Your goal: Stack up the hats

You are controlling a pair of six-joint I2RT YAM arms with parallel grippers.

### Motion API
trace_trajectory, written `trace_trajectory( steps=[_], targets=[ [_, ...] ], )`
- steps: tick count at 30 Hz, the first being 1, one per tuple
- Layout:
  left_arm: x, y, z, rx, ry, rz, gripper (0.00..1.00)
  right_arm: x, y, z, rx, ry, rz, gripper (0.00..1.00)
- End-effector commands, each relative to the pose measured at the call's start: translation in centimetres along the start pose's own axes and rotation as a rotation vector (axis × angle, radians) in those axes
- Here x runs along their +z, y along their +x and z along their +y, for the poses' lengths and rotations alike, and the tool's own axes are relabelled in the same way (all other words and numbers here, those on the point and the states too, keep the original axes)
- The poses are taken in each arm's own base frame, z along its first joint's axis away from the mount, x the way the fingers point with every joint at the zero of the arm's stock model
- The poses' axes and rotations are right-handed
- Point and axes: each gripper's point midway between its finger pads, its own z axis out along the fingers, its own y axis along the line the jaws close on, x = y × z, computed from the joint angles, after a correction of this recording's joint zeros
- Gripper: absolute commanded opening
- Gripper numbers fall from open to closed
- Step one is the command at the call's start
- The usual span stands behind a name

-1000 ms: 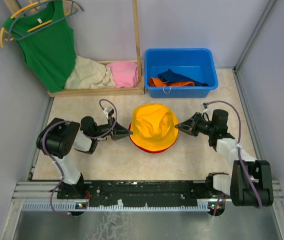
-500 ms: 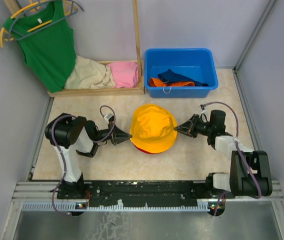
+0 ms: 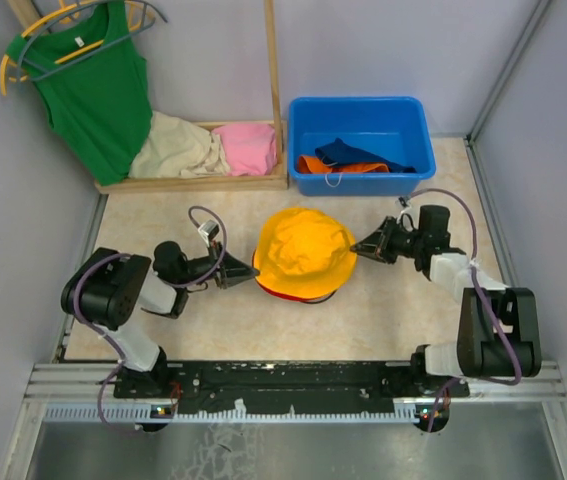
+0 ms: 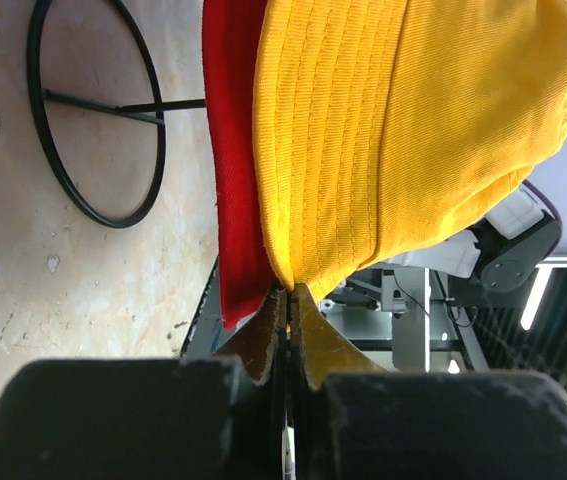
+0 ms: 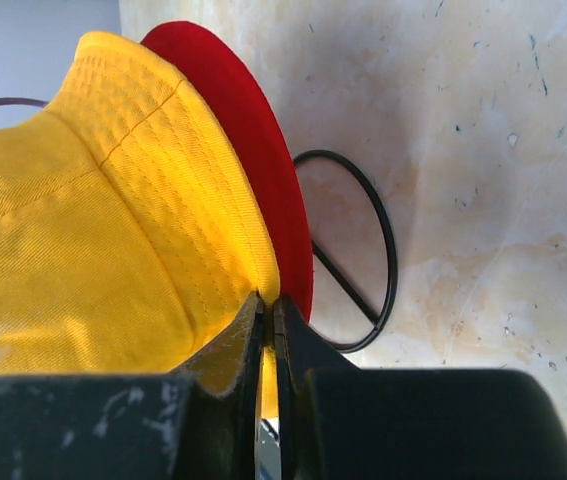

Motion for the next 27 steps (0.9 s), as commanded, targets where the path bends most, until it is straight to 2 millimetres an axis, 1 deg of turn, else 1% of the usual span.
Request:
trace_trajectory(
  steps=[1,2,4,6,7,10,12,16,18,21,24,25,27],
  targets=[
    [-0.5,0.4,1.4,0.035,-0.064,-0.001,0.00,-0.2,-2.6,-0.1,-0.078,0.054,-0.056,0.09],
    [-0.6,0.3,1.6,0.031,-0.081,-0.007,0.04,-0.3,-2.8,0.2,-0.083,0.053,-0.062,0.12],
    [-0.7,0.3,2.4,0.013,-0.127,-0.019,0.12,-0.7,-3.1,0.7,-0.098,0.056,-0.075,0.24],
    [-1.0,0.1,3.1,0.005,-0.174,-0.038,0.15,-1.1,-3.4,1.2,-0.110,0.069,-0.087,0.31],
    [-1.2,0.0,3.5,0.003,-0.204,-0.050,0.18,-1.4,-3.7,1.3,-0.117,0.085,-0.095,0.35],
    [-2.1,-1.0,4.8,0.001,-0.309,-0.111,0.31,-1.9,-4.6,1.7,-0.135,0.115,-0.128,0.50],
    [-2.5,-1.6,4.9,0.013,-0.356,-0.131,0.32,-2.2,-5.2,2.3,-0.149,0.117,-0.142,0.53],
    [-2.9,-3.5,3.3,0.076,-0.381,-0.181,0.32,-3.1,-6.9,3.7,-0.180,0.137,-0.196,0.61],
    [-3.0,-4.7,2.1,0.108,-0.379,-0.206,0.37,-3.6,-8.0,4.8,-0.196,0.137,-0.229,0.65],
    [-2.9,-6.5,0.0,0.166,-0.375,-0.206,0.46,-4.2,-9.9,6.5,-0.225,0.143,-0.267,0.66],
    [-2.1,-8.0,-2.5,0.238,-0.338,-0.167,0.53,-4.2,-11.5,8.1,-0.240,0.133,-0.277,0.66],
    [-1.8,-8.5,-3.0,0.253,-0.329,-0.152,0.55,-4.4,-12.2,8.8,-0.249,0.129,-0.289,0.66],
    [-1.2,-9.4,-3.6,0.274,-0.307,-0.117,0.58,-4.7,-13.2,9.6,-0.252,0.130,-0.306,0.66]
  ],
)
